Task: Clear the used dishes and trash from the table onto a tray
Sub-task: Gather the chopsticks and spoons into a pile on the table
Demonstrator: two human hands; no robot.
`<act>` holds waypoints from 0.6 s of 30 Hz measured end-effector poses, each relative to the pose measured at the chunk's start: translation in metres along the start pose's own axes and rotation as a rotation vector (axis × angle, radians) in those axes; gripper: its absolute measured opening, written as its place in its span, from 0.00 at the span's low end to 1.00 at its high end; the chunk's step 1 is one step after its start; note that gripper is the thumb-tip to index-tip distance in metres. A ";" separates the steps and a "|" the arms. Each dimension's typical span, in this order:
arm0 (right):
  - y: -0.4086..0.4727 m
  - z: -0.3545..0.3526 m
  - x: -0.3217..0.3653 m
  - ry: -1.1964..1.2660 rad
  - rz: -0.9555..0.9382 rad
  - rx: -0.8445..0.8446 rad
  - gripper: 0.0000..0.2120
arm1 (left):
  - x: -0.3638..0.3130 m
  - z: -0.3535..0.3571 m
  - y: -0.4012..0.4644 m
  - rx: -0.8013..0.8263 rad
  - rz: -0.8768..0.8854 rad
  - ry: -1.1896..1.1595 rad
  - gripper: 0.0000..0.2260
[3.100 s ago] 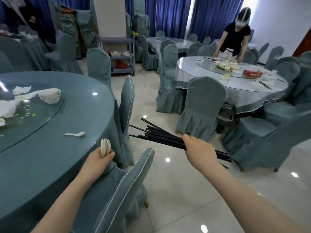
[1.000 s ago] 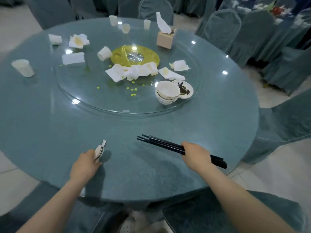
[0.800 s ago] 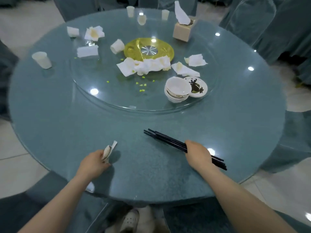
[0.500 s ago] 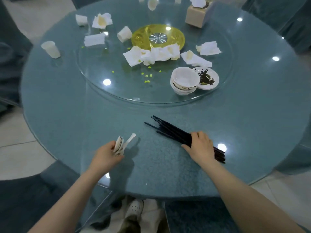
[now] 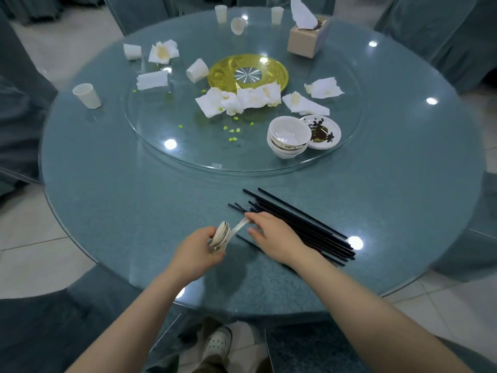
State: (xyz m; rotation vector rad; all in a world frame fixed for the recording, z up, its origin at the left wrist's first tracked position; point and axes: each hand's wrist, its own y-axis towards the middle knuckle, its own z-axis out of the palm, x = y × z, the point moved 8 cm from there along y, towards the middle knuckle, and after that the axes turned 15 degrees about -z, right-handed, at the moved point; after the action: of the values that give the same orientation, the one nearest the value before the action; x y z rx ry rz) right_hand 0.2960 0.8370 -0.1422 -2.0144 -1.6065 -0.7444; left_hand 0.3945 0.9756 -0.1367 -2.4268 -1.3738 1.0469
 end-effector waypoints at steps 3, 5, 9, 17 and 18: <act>-0.005 -0.008 0.000 0.031 0.101 -0.066 0.15 | 0.000 -0.003 -0.003 0.017 0.022 0.015 0.09; -0.010 -0.013 -0.003 0.104 0.184 -0.102 0.12 | -0.001 -0.004 -0.006 0.037 0.048 0.019 0.09; -0.018 -0.018 -0.006 0.257 0.308 -0.130 0.10 | -0.009 -0.010 -0.008 0.032 0.088 0.066 0.09; -0.026 -0.032 0.011 0.302 0.290 -0.025 0.03 | -0.011 -0.011 -0.004 0.097 0.050 -0.191 0.11; -0.028 -0.035 0.009 0.268 0.318 -0.046 0.03 | -0.008 -0.013 -0.001 0.100 0.018 -0.275 0.12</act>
State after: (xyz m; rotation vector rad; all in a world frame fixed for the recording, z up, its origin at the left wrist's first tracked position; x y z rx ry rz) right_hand 0.2653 0.8271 -0.1101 -2.0354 -1.0971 -0.8881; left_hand 0.3989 0.9720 -0.1225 -2.2933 -1.3396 1.4625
